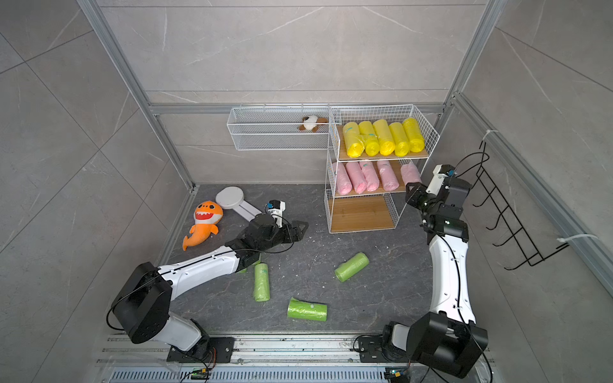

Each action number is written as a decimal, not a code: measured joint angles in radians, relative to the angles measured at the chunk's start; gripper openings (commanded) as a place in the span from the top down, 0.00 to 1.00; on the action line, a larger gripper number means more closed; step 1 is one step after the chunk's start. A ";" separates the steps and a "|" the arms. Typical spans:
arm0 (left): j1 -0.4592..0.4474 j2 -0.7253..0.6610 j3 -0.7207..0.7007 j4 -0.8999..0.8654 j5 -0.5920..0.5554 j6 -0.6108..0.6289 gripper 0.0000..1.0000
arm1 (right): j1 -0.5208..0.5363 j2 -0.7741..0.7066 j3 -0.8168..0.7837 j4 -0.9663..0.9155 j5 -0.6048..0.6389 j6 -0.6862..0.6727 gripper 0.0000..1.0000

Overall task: Sort the rolls of trash bags by color and place them on the shelf
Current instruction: Place the roll of trash bags on the shelf.

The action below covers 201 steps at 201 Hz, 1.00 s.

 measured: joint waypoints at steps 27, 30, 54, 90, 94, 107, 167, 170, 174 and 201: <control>0.000 0.000 0.000 0.000 0.002 -0.004 0.10 | 0.000 0.041 0.000 0.050 -0.013 0.013 0.78; 0.000 0.000 0.000 0.000 0.003 -0.004 0.10 | 0.000 0.045 0.000 0.054 -0.015 0.015 0.78; 0.000 0.000 0.000 0.001 0.009 -0.007 0.10 | 0.000 0.073 -0.001 0.098 -0.027 0.030 0.78; 0.000 0.010 0.000 0.009 0.029 -0.012 0.10 | 0.002 0.096 -0.006 0.145 -0.035 0.044 0.78; 0.000 0.011 0.000 0.009 0.029 -0.012 0.10 | 0.003 0.098 -0.007 0.150 -0.035 0.045 0.78; 0.000 0.014 0.000 0.009 0.032 -0.012 0.10 | 0.007 0.105 -0.011 0.165 -0.035 0.049 0.77; 0.000 0.014 0.013 0.010 0.071 0.015 0.12 | 0.025 0.135 -0.023 0.200 -0.034 0.053 0.76; 0.000 0.014 0.016 0.011 0.072 0.019 0.12 | 0.026 0.136 -0.024 0.200 -0.034 0.053 0.76; 0.000 0.014 0.019 0.011 0.074 0.026 0.12 | 0.027 0.137 -0.025 0.200 -0.034 0.053 0.76; 0.000 0.014 0.048 0.014 0.082 0.068 0.13 | 0.031 0.138 -0.026 0.200 -0.034 0.053 0.75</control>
